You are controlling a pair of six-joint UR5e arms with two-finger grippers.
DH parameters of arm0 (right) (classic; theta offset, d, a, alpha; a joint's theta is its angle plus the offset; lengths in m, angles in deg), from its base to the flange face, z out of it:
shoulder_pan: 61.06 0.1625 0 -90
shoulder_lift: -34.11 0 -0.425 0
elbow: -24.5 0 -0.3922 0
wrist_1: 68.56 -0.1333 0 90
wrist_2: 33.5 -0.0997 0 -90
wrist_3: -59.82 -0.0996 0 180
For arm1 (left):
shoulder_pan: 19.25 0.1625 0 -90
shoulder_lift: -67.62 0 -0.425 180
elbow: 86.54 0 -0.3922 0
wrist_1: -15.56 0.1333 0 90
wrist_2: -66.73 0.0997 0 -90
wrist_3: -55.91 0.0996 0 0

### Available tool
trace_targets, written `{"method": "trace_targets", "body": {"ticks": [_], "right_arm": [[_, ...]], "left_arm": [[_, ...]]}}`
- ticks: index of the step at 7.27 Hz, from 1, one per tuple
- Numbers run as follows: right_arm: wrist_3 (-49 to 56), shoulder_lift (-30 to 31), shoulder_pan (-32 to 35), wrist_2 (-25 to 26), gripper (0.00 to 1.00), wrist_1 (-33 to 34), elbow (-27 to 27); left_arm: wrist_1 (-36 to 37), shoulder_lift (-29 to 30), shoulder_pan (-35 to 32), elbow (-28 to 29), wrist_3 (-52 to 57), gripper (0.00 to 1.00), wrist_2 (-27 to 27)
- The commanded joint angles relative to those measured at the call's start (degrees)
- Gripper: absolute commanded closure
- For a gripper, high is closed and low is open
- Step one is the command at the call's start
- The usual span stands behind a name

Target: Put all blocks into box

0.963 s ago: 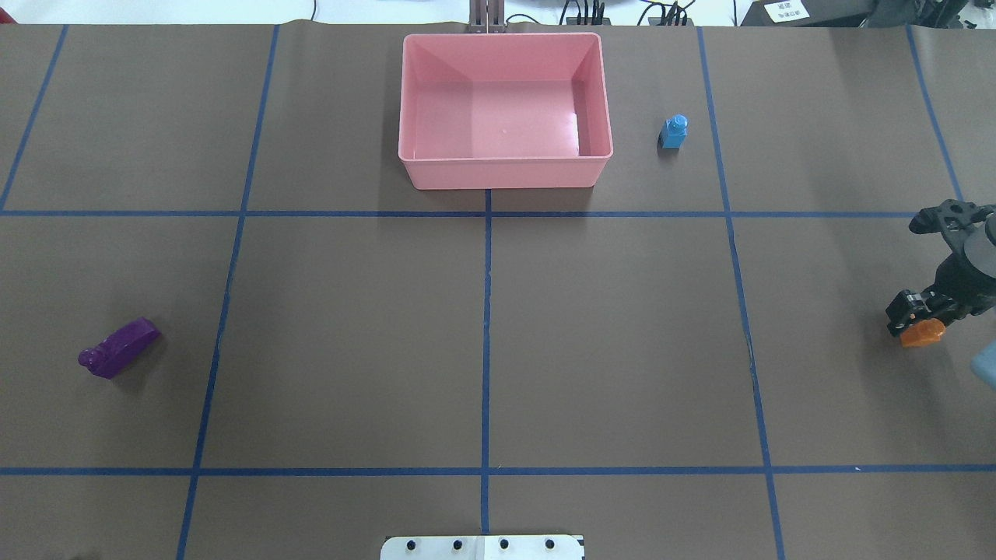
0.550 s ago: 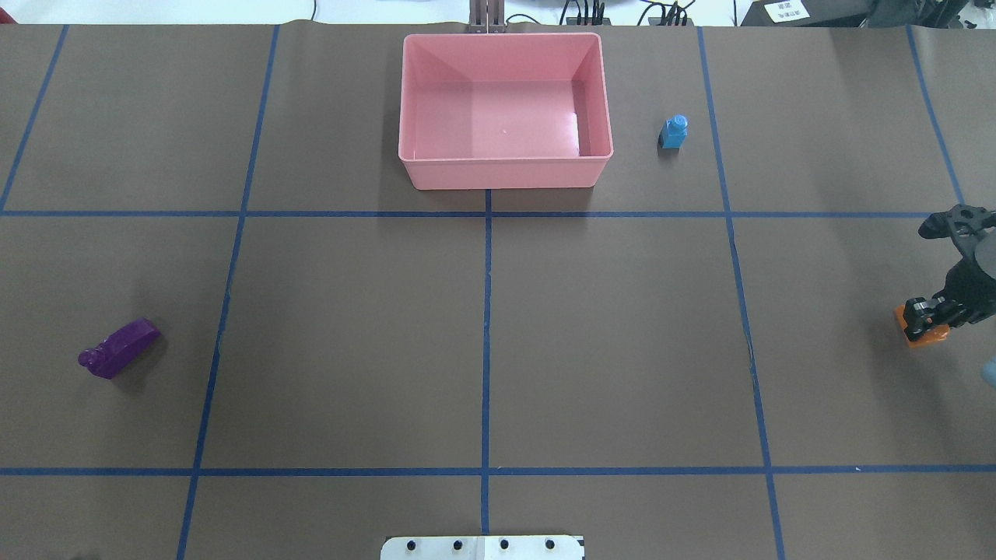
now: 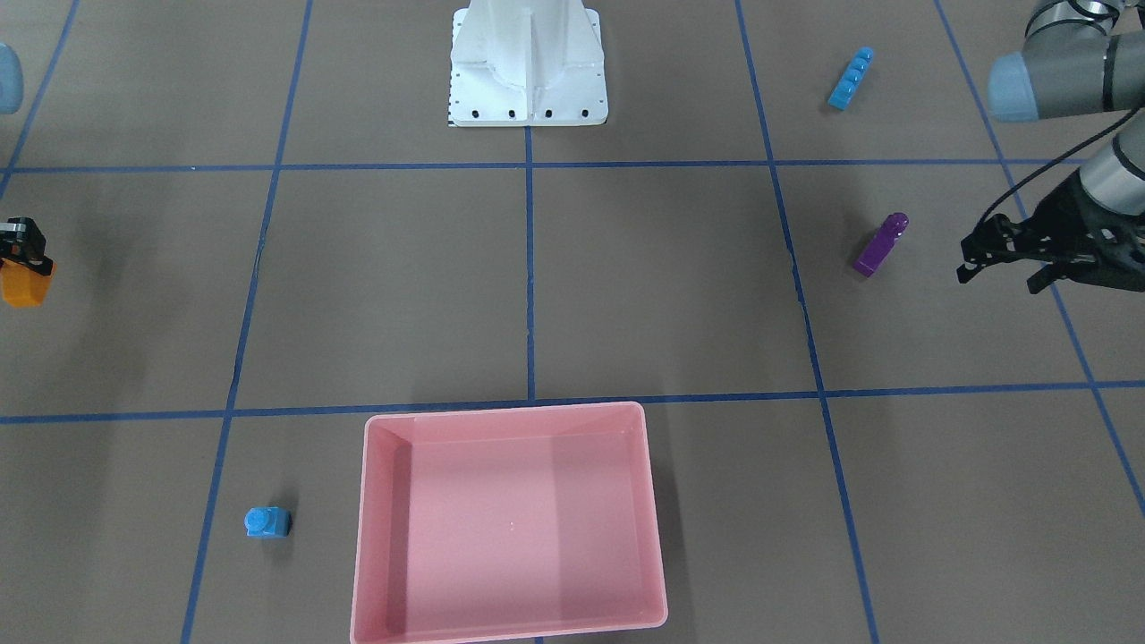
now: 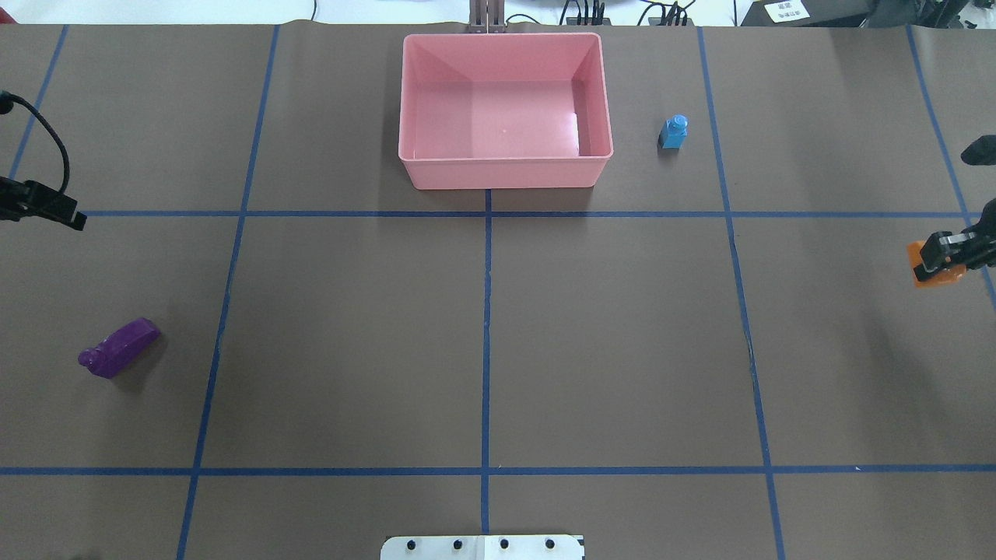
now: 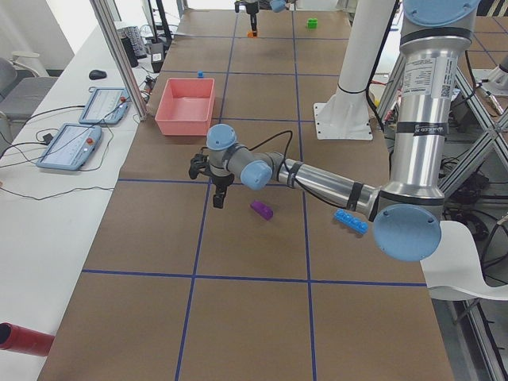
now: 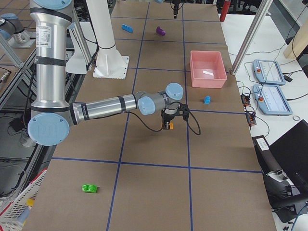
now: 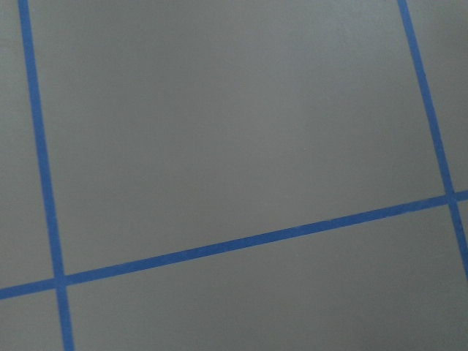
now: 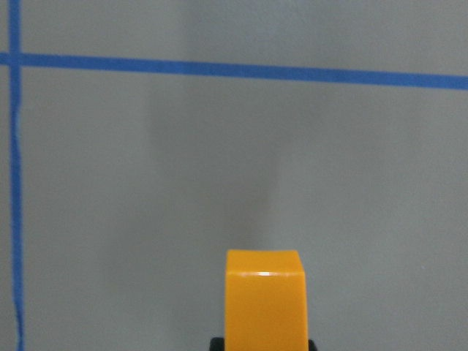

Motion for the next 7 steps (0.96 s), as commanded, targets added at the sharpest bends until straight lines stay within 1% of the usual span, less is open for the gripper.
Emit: {"method": "trace_targets", "body": {"ticks": [1, 2, 3, 5, 6, 7], "right_arm": [[-1.72, -12.67, 2.72, -2.84, 1.00, 13.27, -1.31], [-6.07, -19.17, 2.64, -3.02, 1.00, 17.86, -0.79], [-11.68, -24.20, 2.47, -3.02, 1.00, 19.65, 0.35], [-23.36, -31.94, 0.46, -4.07, 1.00, 19.40, 4.38], [-28.56, -35.20, -1.99, -3.81, 1.00, 19.23, 5.54], [-31.66, -37.67, -3.32, -3.72, 1.00, 19.05, 6.85]], "left_arm": [[-7.27, -6.20, 11.39, -3.83, -2.73, 0.01, 6.92], [-7.47, -6.92, 15.02, -4.53, -2.64, 0.01, 9.40], [-7.48, -7.10, 17.06, -4.54, -2.47, 0.01, 10.12], [-7.30, -7.19, 19.53, -4.11, -1.94, 0.01, 11.18], [-7.13, -7.28, 19.63, -3.67, -0.90, 0.01, 11.18], [-7.04, -7.37, 19.63, -3.49, 0.59, 0.01, 11.09]]}}
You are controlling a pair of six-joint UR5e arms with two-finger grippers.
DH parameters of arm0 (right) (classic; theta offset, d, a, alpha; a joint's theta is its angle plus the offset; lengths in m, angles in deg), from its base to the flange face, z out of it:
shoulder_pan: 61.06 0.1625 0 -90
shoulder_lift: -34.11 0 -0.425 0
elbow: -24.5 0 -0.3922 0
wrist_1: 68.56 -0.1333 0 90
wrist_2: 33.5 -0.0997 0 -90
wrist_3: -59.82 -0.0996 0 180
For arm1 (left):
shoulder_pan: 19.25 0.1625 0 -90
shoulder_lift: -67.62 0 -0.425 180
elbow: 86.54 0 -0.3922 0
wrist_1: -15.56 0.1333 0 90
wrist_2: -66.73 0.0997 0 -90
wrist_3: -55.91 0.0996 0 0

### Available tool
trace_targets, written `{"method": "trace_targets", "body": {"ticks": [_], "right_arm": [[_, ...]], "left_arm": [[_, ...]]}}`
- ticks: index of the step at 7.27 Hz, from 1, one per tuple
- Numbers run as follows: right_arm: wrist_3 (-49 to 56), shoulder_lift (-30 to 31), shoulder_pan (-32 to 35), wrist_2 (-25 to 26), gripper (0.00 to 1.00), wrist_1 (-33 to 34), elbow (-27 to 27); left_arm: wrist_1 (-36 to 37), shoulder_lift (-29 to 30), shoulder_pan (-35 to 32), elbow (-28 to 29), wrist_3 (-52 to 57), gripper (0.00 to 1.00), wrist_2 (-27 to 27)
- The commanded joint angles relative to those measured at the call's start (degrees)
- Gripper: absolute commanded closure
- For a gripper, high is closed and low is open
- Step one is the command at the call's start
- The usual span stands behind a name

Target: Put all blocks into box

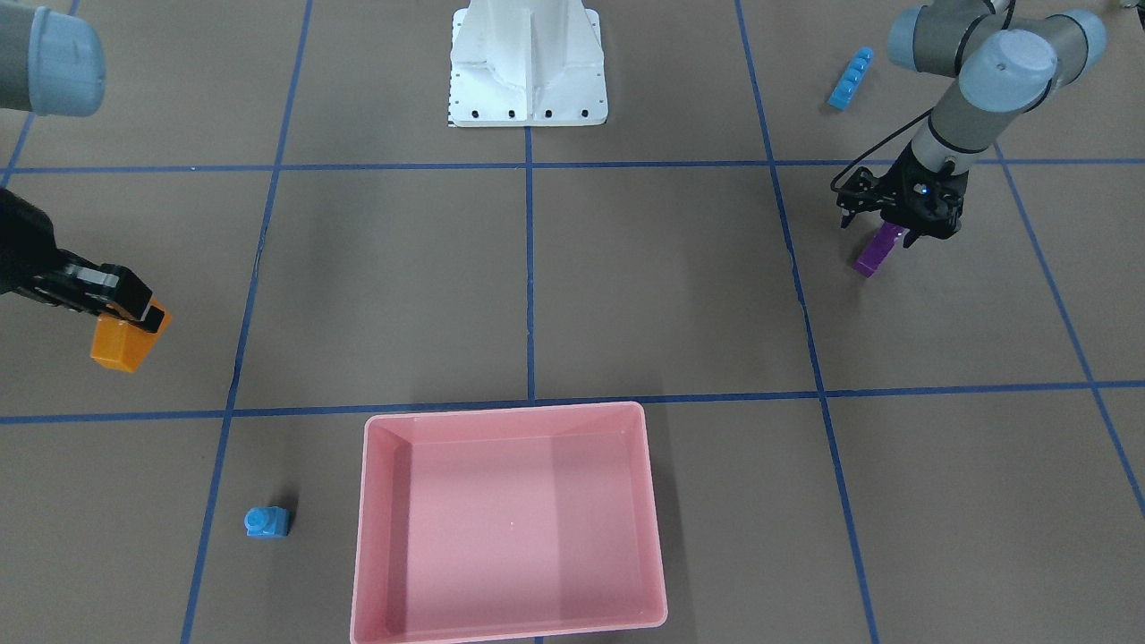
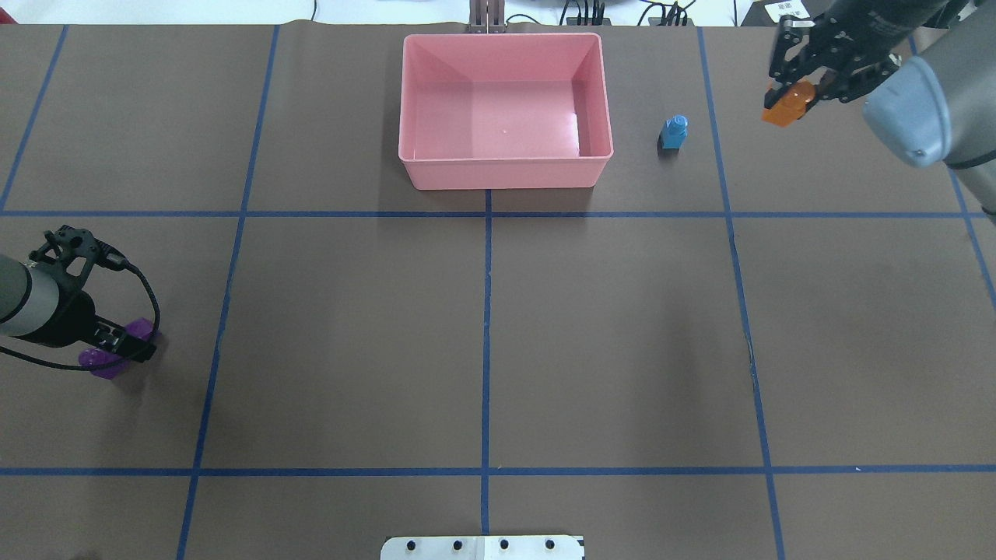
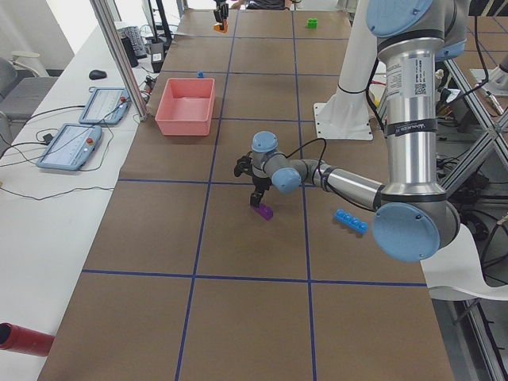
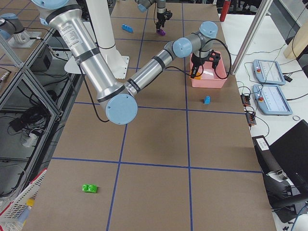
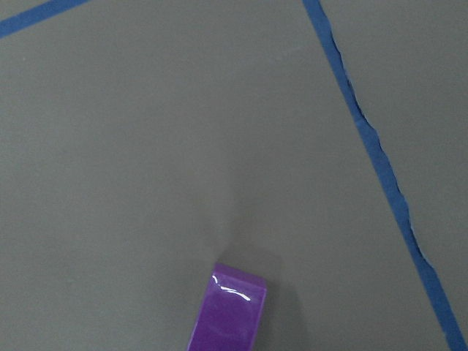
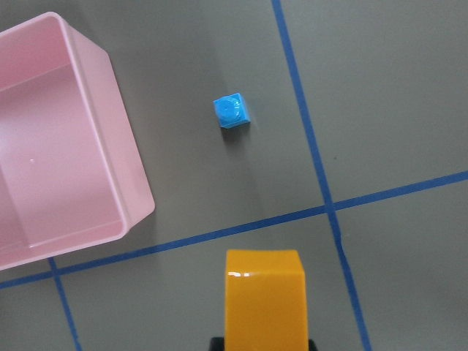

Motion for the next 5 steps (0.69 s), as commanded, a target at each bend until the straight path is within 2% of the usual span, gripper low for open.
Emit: {"method": "trace_targets", "body": {"ticks": [1, 2, 4, 5], "right_arm": [[-7.07, -4.79, -3.08, 0.17, 1.00, -0.27, 2.12], [-8.83, -5.94, -3.88, 0.25, 1.00, -0.27, 2.47], [-10.34, -10.50, -5.37, 0.52, 1.00, -0.35, 7.28], [-10.34, -12.78, -5.55, 0.61, 1.00, -1.31, 10.44]], "left_arm": [[0.14, -0.02, 0.24, 1.27, 2.26, 0.01, 0.03], [0.14, -0.11, 0.24, 1.97, 3.31, 0.01, 0.03], [0.05, 0.50, 0.32, 3.64, 3.41, 0.02, 0.03], [0.14, 0.59, 0.41, 4.09, 3.41, 0.14, 0.03]]}}
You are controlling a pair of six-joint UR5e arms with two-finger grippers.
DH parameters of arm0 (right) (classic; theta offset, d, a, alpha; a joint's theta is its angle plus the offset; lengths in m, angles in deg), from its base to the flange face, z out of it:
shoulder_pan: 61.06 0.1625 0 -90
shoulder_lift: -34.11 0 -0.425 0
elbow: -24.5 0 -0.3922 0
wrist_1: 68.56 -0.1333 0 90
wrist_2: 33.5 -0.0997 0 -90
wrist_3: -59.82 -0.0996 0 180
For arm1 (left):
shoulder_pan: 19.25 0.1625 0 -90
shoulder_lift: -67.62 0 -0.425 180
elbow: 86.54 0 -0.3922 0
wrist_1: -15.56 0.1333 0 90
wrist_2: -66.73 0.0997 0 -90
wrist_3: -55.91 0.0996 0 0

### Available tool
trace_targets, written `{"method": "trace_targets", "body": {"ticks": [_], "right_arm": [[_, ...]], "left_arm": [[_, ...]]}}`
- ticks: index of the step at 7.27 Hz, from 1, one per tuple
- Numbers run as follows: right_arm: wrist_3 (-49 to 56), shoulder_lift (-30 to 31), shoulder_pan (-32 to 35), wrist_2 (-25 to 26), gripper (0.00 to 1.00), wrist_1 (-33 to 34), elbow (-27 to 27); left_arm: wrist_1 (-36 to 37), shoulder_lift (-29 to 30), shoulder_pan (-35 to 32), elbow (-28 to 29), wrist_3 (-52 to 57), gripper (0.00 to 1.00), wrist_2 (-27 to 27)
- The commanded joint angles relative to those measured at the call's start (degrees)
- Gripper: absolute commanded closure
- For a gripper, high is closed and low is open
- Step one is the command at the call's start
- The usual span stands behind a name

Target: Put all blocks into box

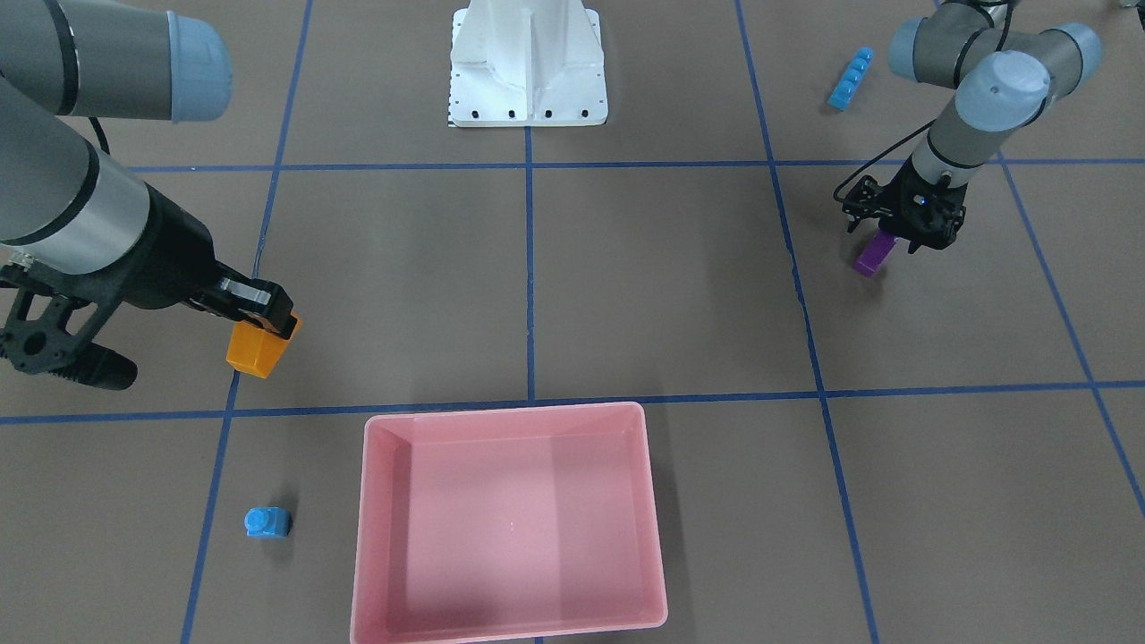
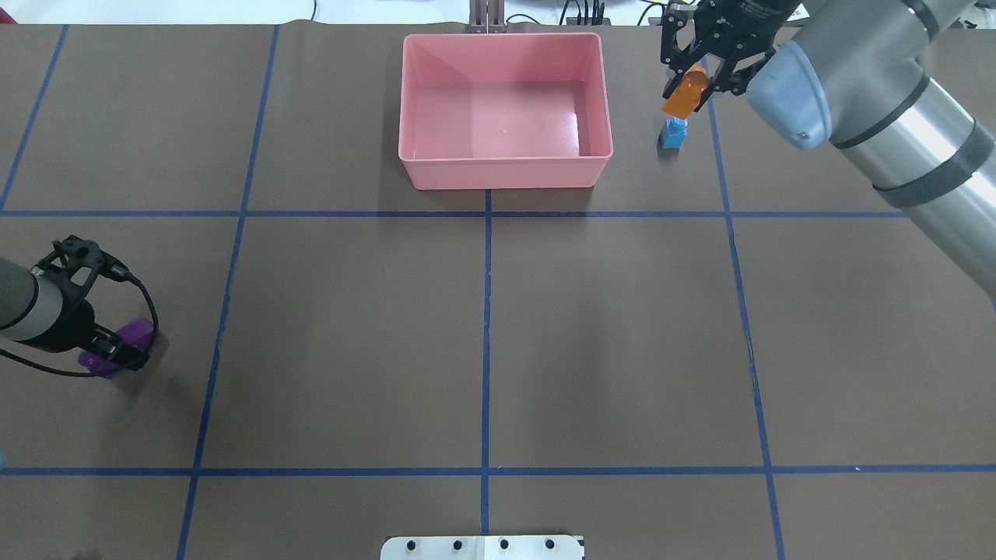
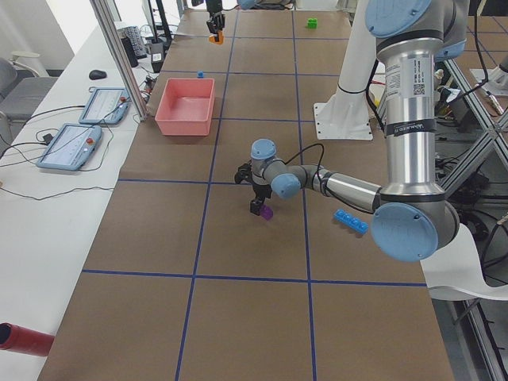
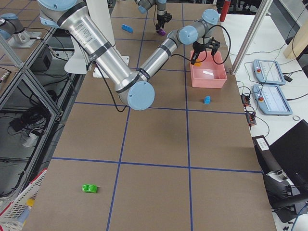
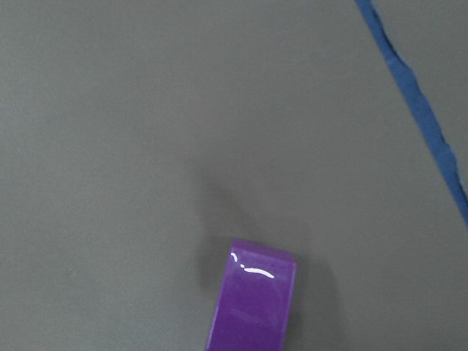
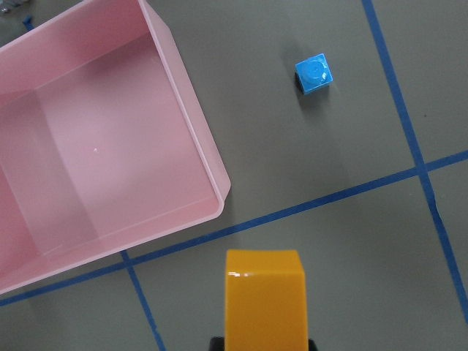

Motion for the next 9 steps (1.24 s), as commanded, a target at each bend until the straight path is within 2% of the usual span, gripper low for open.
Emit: {"method": "trace_targets", "body": {"ticks": [1, 2, 3, 4, 5, 6, 7, 8, 9], "right_arm": [[-0.51, -4.10, -0.79, 0.24, 1.00, -2.69, 6.18], [-0.51, -6.29, -0.88, 0.33, 1.00, -5.23, 9.86], [-0.51, -8.92, -1.76, 1.37, 1.00, -8.65, 14.34], [-0.51, -11.47, -2.63, 2.78, 1.00, -12.16, 19.34], [-0.43, -13.41, -2.82, 4.44, 1.00, -15.77, 23.22], [-0.43, -13.52, -3.60, 7.07, 1.00, -20.15, 24.91], [-0.43, -13.61, -5.61, 11.27, 1.00, -27.16, 28.15], [-0.43, -14.31, -7.20, 14.71, 1.00, -31.40, 31.40], [-0.51, -14.40, -8.43, 17.27, 1.00, -35.01, 33.26]], "left_arm": [[-0.05, 0.24, 0.16, 1.28, 0.07, 0.42, 0.00], [0.04, 0.24, 0.68, 1.37, 0.07, 0.65, 0.00], [-0.05, 0.15, 1.21, 1.28, 0.07, 0.74, 0.00], [0.04, -0.11, 1.30, 0.50, 0.07, 0.94, -0.09], [0.21, -0.81, 1.13, -1.60, -0.11, 1.00, -0.78], [2.65, -2.56, 0.78, -6.32, -0.11, 1.00, -2.88], [11.29, -1.62, -0.61, -13.15, -0.20, 1.00, -7.16], [21.82, 4.31, -3.93, -16.96, -0.29, 1.00, -7.73], [32.80, 15.59, -7.27, -16.91, -1.42, 1.00, -7.82]]}}
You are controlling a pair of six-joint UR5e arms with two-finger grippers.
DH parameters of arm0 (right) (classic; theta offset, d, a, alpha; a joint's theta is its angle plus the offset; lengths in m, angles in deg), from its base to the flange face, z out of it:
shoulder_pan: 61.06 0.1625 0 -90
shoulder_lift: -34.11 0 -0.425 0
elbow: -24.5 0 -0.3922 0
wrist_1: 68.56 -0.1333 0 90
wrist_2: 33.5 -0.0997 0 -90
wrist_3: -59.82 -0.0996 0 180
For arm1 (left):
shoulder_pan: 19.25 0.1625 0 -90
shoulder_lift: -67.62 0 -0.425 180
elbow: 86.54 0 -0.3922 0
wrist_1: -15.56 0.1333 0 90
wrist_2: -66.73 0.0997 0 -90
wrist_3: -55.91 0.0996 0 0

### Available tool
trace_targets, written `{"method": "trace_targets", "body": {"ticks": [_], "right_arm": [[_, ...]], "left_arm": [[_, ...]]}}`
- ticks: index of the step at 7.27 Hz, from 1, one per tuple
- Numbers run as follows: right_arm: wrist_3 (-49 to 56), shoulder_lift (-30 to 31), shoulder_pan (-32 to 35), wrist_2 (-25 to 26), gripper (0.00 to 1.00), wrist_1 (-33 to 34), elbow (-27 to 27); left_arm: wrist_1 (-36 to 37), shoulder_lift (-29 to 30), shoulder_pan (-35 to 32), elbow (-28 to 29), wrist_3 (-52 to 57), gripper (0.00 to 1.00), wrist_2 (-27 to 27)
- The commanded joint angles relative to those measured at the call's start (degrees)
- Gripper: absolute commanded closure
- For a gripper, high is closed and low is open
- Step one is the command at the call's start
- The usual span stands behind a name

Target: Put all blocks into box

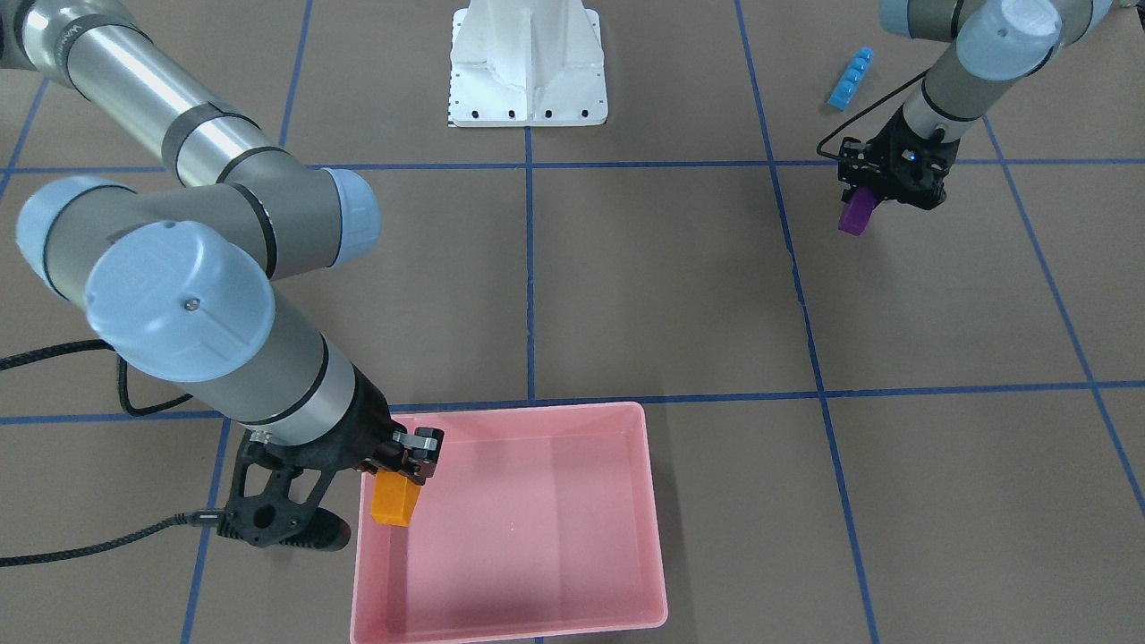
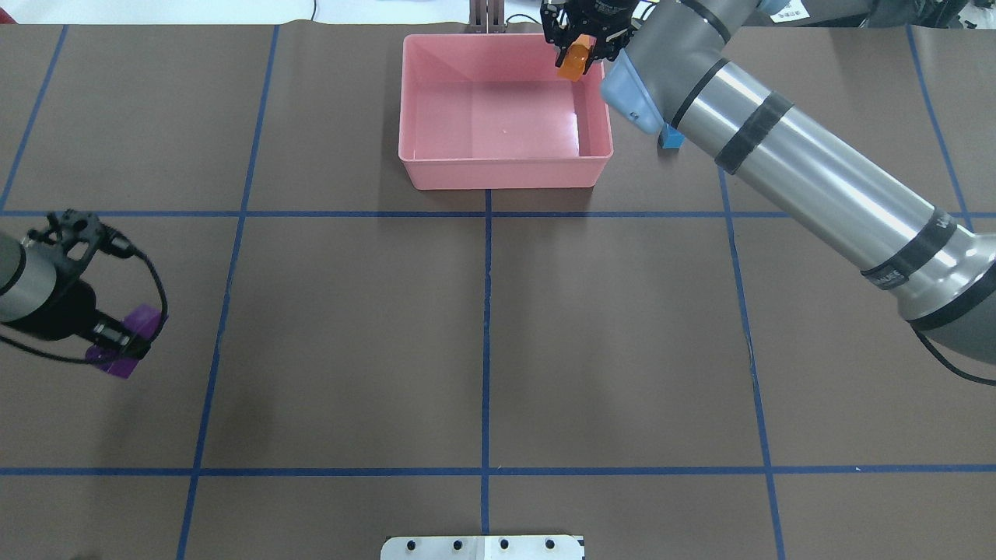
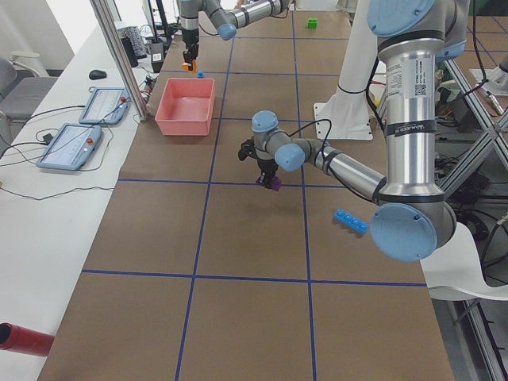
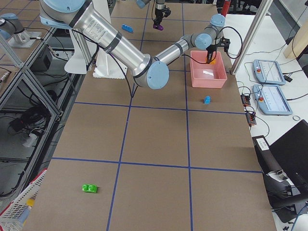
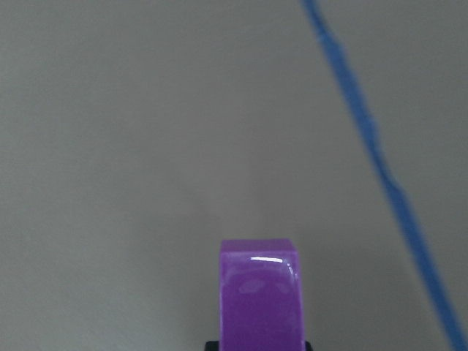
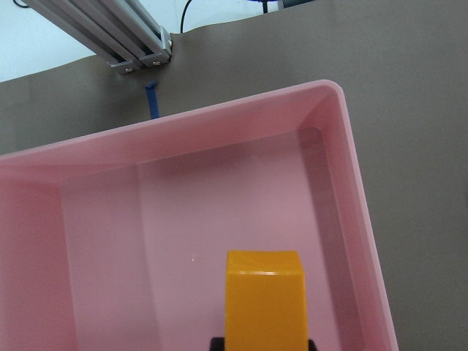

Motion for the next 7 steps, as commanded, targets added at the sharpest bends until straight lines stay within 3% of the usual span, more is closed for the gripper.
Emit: {"method": "trace_targets", "body": {"ticks": [1, 2, 4, 6, 7], "right_arm": [[-0.07, -0.33, -2.45, 4.96, 0.64, -8.58, 4.46], [-0.07, -0.51, -3.33, 7.15, 0.01, -9.48, 4.74], [0.97, -0.95, -0.64, 5.61, 0.00, -4.09, 3.26], [14.78, -0.86, 2.18, 4.62, 0.00, 16.67, -4.19], [22.70, 0.18, 3.68, 4.97, 0.00, 20.70, -5.97]], "left_arm": [[21.78, 22.84, -6.88, 1.25, -3.14, 1.00, -1.04], [24.05, 33.59, -8.82, 7.55, -7.08, 1.00, -4.00], [19.37, 49.27, -9.19, 22.21, -16.39, 1.00, -4.47], [-0.94, 54.33, -9.11, 36.10, -27.45, 1.00, -4.47], [-8.89, 58.70, -9.11, 44.88, -31.08, 1.00, -4.13]]}}
